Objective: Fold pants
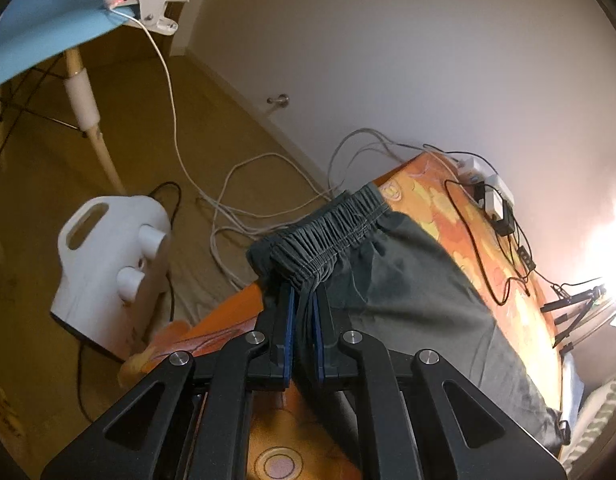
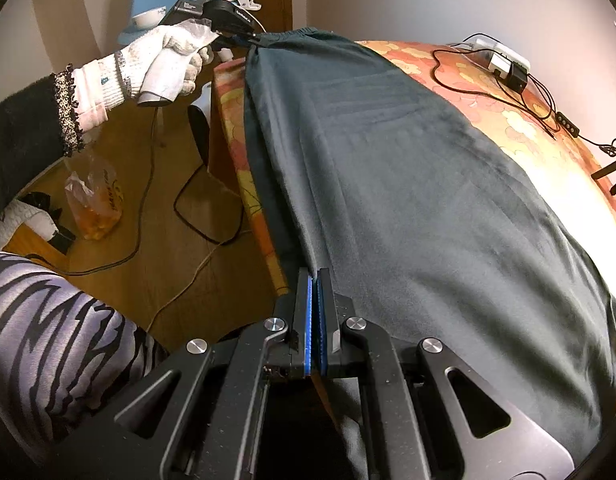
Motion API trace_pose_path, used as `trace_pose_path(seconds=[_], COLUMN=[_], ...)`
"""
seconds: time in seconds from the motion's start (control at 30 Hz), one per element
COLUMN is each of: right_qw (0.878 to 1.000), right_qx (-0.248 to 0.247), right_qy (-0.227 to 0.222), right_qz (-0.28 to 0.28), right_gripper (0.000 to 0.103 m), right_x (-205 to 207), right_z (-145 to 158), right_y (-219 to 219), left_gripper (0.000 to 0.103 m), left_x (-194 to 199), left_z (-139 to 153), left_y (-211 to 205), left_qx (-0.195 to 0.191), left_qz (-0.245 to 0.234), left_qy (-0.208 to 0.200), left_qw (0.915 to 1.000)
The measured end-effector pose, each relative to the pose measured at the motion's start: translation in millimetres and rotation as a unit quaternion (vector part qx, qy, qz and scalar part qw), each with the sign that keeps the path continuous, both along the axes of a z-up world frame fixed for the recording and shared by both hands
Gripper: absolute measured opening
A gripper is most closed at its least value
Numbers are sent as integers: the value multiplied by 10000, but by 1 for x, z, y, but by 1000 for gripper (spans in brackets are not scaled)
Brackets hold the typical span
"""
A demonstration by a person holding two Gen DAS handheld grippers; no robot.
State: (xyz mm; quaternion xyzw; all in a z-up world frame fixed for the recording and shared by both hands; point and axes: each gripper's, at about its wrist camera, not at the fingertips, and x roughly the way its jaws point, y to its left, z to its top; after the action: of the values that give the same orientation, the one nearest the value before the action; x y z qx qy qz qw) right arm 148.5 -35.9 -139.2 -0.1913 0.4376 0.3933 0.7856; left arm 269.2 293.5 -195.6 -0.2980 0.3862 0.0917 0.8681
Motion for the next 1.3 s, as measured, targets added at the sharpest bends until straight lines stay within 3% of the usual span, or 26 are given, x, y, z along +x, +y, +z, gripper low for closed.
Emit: trace_pose_path(seconds=[0.17,0.3,0.37,0.43,0.5,0.57,0.63,0.73,0.77,0.83,0.93,1.17,1.3], right_qw=[10000,9992,9979,9964,9925,9814,9605,9360,9281,9143,9030,8892,8865], right_qx=[-63,215,486,776,1031,1314,1648,1393,1359,1368,1209,1567,1694], right_qy=[-13,297,418,295,111,130,328,239,418,772,1072,1723,1753], right_qz=[10,135,87,-164,-651,-1394,-2217,-3224,-3442,-3734,-3982,-3939,-3932], right_gripper=[3,6,19,43,45,45,45,48,49,52,52,52,48], right_x=[0,2,8,20,40,69,102,134,145,159,171,188,193], right_z=[-3,5,18,35,54,65,66,54,44,25,0,-27,-29], right_y=[4,-5,-21,-48,-88,-137,-196,-254,-273,-296,-311,-312,-310], left_gripper=[9,9,9,9,9,9,9,12,12,22,34,34,34], left_x=[11,10,9,8,8,8,8,8,8,5,-3,-8,-6], left_z=[1,1,-1,-2,-2,-2,0,1,2,6,12,17,15], left_y=[-7,-11,-14,-14,-15,-16,-18,-18,-17,-16,-11,-12,-11], left_qx=[225,486,567,583,616,685,751,715,699,696,708,704,606], left_qz=[-69,-146,-162,-166,-176,-194,-205,-229,-211,-175,48,57,95], left_qy=[122,205,258,263,268,298,325,375,386,385,313,281,243], left_qw=[9996,9985,9979,9978,9976,9970,9964,9965,9966,9967,9970,9971,9978])
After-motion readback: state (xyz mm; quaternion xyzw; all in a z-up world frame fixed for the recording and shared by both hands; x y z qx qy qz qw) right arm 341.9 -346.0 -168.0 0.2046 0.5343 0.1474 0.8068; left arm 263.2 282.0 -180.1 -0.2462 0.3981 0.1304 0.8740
